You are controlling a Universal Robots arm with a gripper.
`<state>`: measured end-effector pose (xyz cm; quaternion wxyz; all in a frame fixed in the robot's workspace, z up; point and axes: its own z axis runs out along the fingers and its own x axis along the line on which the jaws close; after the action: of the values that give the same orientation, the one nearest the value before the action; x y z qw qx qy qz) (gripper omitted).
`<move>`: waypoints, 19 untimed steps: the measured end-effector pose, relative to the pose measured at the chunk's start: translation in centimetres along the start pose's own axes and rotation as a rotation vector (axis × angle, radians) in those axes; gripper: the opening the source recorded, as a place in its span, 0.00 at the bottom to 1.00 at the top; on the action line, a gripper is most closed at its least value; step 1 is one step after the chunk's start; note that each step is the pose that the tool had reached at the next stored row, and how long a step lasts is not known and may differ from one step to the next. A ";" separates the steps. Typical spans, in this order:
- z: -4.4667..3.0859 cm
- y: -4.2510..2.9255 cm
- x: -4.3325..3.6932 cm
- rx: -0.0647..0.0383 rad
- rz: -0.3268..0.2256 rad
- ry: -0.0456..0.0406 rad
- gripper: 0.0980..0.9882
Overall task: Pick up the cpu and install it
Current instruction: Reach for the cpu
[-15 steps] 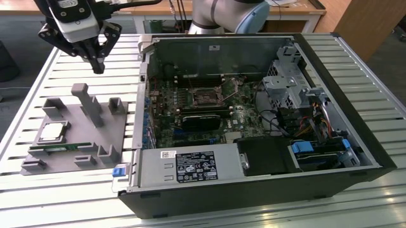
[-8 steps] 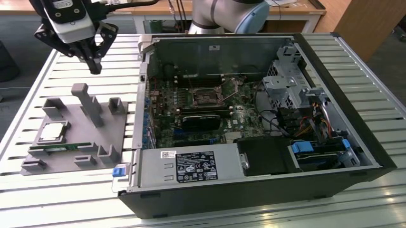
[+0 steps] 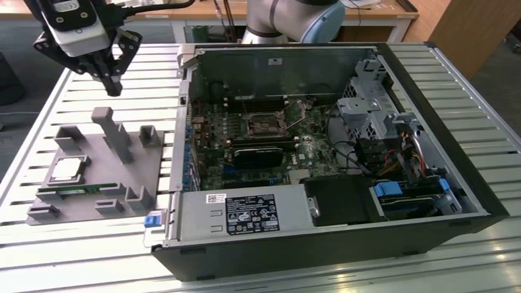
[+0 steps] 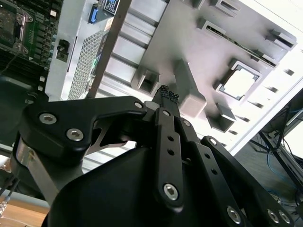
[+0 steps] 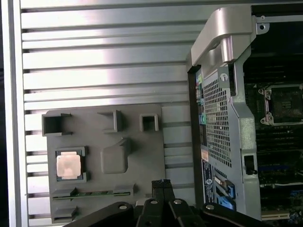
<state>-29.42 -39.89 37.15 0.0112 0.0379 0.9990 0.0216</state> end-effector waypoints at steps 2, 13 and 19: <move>0.02 -0.02 0.28 0.000 0.000 0.0000 0.01; 0.12 -0.10 1.29 0.000 0.000 0.0002 0.01; 0.17 -0.14 1.69 0.000 0.000 0.0004 0.01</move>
<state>-31.12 -39.89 36.95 0.0111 0.0379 0.9990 0.0216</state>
